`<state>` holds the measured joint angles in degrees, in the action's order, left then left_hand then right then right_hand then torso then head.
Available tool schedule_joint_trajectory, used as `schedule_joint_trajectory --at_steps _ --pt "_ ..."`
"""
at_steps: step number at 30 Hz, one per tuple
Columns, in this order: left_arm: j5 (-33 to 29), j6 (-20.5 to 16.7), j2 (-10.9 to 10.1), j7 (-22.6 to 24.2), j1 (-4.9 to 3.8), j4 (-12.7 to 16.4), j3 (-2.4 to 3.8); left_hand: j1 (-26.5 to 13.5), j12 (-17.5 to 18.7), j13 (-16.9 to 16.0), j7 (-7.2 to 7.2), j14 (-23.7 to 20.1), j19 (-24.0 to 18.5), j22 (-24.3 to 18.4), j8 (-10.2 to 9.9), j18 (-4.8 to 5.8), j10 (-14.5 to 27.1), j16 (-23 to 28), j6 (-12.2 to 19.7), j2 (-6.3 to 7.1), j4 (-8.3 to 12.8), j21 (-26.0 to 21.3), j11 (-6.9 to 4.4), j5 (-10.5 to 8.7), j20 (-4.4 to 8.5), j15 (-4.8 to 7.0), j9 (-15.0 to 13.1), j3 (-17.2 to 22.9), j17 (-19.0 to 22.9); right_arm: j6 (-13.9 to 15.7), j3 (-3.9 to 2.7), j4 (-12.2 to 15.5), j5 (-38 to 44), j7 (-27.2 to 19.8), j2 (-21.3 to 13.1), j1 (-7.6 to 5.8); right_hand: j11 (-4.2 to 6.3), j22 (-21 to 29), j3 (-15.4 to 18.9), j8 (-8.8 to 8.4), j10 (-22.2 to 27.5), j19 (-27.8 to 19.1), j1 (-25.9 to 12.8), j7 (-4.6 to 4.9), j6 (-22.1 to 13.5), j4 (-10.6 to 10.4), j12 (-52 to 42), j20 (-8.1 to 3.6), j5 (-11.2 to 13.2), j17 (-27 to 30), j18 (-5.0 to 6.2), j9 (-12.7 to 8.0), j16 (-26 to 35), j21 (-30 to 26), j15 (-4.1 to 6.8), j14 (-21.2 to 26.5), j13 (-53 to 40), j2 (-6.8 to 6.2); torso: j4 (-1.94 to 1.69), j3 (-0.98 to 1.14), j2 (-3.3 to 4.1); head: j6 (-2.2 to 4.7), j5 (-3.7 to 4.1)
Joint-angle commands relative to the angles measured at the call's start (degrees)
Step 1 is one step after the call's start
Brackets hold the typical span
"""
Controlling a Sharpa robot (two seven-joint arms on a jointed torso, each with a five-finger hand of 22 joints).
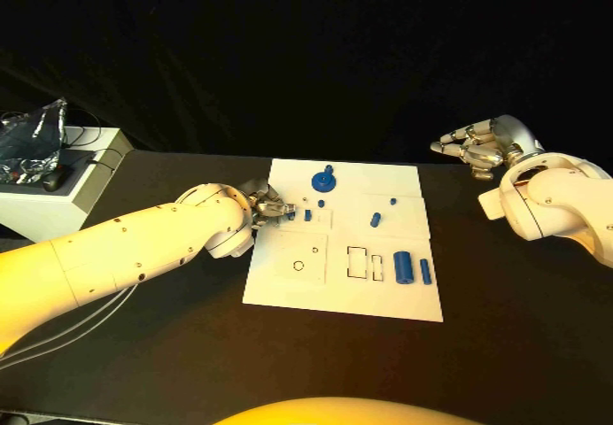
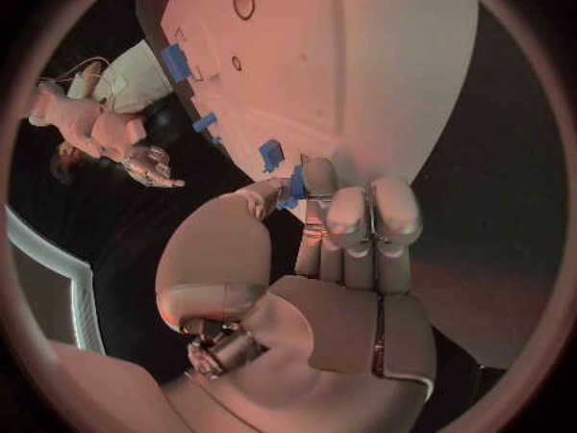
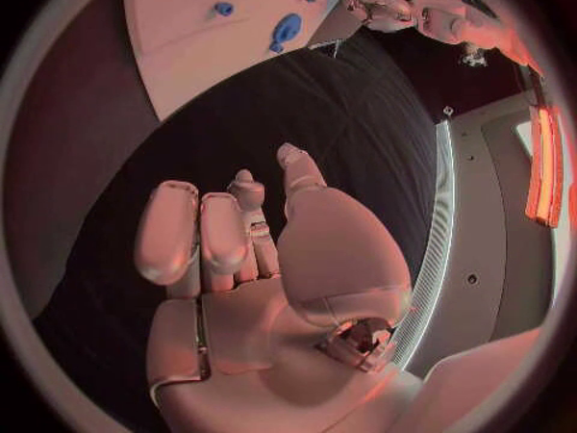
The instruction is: Assemble the parts on the task board
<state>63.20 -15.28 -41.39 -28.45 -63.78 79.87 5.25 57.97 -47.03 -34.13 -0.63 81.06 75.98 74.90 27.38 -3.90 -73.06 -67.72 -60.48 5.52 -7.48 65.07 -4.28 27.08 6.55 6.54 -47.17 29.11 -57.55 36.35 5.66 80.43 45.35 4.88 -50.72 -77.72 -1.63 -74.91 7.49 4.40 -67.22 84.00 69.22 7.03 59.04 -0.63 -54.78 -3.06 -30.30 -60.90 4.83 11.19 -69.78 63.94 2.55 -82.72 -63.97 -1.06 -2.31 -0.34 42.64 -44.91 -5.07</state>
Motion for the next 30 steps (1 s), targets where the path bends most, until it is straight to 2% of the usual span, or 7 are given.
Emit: schedule_joint_trajectory --at_steps 1,6,11,17,30 --pt "-0.5 -0.1 0.0 1.5 -0.02 0.3 0.08 0.8 0.1 0.0 0.11 -0.1 -0.3 5.1 0.0 0.70 0.3 0.4 0.6 0.18 7.0 -0.4 -0.03 -0.02 0.22 0.06 0.1 6.5 0.2 -0.1 -0.02 0.0 0.6 -0.4 0.0 0.03 0.20 -8.6 0.0 -0.36 0.4 2.3 0.1 0.45 0.1 0.3 0.4 -0.41 -0.3 0.1 0.29 -0.1 0.4 -0.2 0.16 0.0 0.0 0.27 -0.04 0.00 -0.02 0.01 0.01" --pt "-0.8 -0.7 -0.1 2.0 -0.02 0.4 0.10 3.2 -0.2 -0.1 0.50 0.0 -0.4 5.2 -1.4 0.70 0.6 0.3 0.5 -0.52 6.6 -0.4 0.22 -0.65 0.09 -0.12 1.7 3.9 0.1 -0.1 -0.02 0.0 0.6 -0.4 0.0 0.04 0.22 -8.6 0.0 -0.35 0.3 2.3 0.0 0.43 0.2 0.3 0.3 -0.42 -0.4 0.1 0.28 -0.1 0.4 -0.1 0.17 0.0 -0.1 0.34 -0.04 0.01 -0.03 0.06 -0.02" --pt "-0.9 -1.1 -0.2 2.2 -0.02 0.5 0.10 7.7 -1.2 0.7 1.03 0.1 -0.3 5.5 -4.0 0.46 0.8 -0.4 0.0 -2.10 5.4 0.0 0.57 -0.91 -0.45 -0.36 4.2 -1.9 -0.6 -0.1 -0.02 0.0 0.6 -0.4 0.0 0.04 0.22 -8.6 0.0 -0.35 0.3 2.3 0.0 0.43 0.2 0.3 0.3 -0.42 -0.4 0.1 0.28 -0.1 0.4 -0.1 0.17 0.0 -0.1 0.34 0.02 0.00 -0.02 0.11 -0.08" --pt "0.0 -0.7 0.0 1.6 -0.03 0.3 0.11 9.4 -2.2 1.6 1.07 0.3 0.0 5.7 -4.7 0.30 0.7 -1.2 -0.4 -1.65 5.1 0.6 0.51 -1.07 -0.82 -0.43 5.0 -3.3 -1.4 -0.1 -0.02 0.1 0.6 -0.4 0.0 0.04 0.23 -8.6 0.1 -0.36 0.3 2.3 0.0 0.42 0.2 0.2 0.3 -0.42 -0.4 0.1 0.28 -0.1 0.4 -0.1 0.18 -0.1 -0.1 0.32 0.02 0.02 0.03 0.28 -0.13" --pt "2.3 4.1 0.8 -2.2 -0.41 -0.3 0.16 9.8 -3.1 2.1 0.99 0.5 0.2 5.8 -5.1 0.26 0.3 -2.0 -1.2 -1.37 6.1 0.9 0.41 -0.96 -0.98 -0.52 6.6 -3.9 -1.8 -0.1 -0.02 0.2 0.6 -0.4 0.0 0.04 0.23 -8.6 0.1 -0.35 0.3 2.3 -0.1 0.41 0.2 0.1 0.3 -0.44 -0.8 0.1 0.28 -0.1 0.4 -0.2 0.19 0.0 -0.1 0.28 0.05 0.04 0.08 0.17 -0.04"
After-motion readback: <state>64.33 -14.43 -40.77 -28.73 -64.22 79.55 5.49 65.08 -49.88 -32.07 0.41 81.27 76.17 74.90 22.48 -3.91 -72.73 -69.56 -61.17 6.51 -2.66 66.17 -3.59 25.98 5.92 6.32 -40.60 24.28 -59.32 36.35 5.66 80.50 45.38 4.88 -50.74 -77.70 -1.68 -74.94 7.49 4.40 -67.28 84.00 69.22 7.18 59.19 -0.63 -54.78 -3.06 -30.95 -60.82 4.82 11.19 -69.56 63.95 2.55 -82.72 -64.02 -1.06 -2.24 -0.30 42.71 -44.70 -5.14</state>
